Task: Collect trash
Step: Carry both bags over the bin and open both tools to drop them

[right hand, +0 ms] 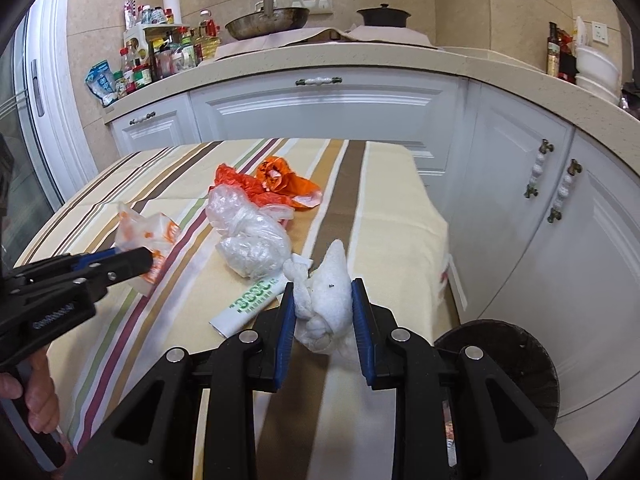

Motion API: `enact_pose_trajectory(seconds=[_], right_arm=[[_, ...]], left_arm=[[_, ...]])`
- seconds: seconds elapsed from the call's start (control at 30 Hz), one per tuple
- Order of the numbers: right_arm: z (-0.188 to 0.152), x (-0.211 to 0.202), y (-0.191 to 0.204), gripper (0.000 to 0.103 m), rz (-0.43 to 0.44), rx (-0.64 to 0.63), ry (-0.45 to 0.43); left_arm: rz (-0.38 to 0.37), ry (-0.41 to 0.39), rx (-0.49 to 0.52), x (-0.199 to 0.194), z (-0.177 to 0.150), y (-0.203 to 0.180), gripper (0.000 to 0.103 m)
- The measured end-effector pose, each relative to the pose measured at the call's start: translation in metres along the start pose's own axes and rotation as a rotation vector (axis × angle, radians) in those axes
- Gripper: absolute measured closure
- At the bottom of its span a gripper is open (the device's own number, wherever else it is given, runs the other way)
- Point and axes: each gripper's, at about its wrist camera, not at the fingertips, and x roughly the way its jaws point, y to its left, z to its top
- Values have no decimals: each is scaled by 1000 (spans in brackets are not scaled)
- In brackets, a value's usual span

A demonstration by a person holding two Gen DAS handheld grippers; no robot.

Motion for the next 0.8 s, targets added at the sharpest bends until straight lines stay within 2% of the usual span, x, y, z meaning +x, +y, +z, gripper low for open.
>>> enact_pose_trajectory(seconds=[0.27, 0.5, 0.67, 0.8], right_arm=[[-17, -28, -34, 75, -106, 43, -30], [-43, -55, -85, 75, -230, 124, -24], [-61, -72, -125, 75, -318, 183, -26], [-70, -81, -150, 75, -353, 224, -35]], left_arm=[[-104, -7, 104, -5, 0, -59, 85], [-207, 44, 214, 17, -10, -130, 85], [-244, 62, 290, 28, -22, -176, 85], [-253, 59, 333, 35, -25, -207, 85]])
